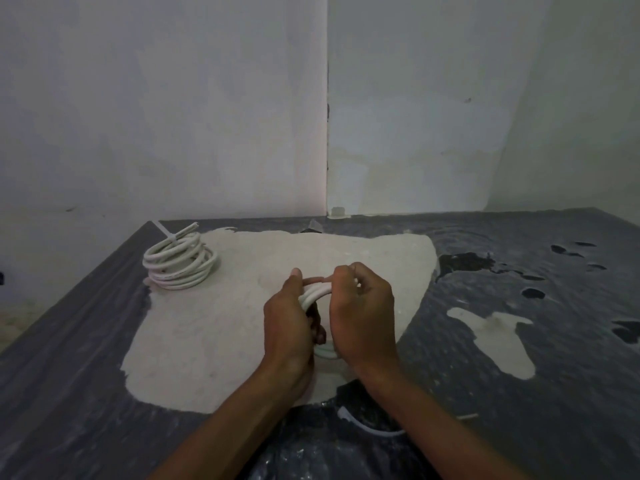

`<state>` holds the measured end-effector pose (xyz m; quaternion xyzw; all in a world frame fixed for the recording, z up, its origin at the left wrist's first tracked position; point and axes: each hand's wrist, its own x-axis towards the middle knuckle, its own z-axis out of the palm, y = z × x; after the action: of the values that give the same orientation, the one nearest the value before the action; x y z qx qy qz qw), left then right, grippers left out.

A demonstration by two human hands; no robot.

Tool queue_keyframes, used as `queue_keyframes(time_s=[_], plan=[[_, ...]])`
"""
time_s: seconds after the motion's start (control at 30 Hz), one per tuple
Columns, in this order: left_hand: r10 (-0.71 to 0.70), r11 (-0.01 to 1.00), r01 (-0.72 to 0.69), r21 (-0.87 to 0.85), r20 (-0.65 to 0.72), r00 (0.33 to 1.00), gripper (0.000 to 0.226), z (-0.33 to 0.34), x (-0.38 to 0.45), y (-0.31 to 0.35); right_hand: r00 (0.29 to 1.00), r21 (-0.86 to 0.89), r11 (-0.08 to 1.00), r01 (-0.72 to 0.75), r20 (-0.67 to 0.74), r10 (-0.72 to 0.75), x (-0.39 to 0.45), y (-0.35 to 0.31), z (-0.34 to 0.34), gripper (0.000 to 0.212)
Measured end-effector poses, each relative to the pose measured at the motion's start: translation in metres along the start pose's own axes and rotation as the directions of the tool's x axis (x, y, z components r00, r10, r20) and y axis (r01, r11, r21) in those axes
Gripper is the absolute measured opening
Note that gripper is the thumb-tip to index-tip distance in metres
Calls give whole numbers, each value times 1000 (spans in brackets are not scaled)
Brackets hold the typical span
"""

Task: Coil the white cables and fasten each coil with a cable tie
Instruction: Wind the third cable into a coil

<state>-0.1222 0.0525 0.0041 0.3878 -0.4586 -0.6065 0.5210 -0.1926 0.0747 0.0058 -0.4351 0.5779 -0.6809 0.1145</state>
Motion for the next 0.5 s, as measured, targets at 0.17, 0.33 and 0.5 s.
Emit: queue_keyframes(time_s=[0.17, 0.33, 0.5], plan=[[-8, 1000, 8, 7, 68, 998, 51, 0, 0, 3, 997, 40, 996, -74, -2, 74, 4, -1, -2, 36], [-56, 998, 56, -6, 14, 998, 43, 0, -5, 3, 995, -10, 995, -96, -6, 96, -3, 3, 3, 38], [-78, 997, 77, -29, -56, 995, 36, 3, -7, 7, 992, -15, 992, -125, 8, 125, -2, 5, 3, 36]])
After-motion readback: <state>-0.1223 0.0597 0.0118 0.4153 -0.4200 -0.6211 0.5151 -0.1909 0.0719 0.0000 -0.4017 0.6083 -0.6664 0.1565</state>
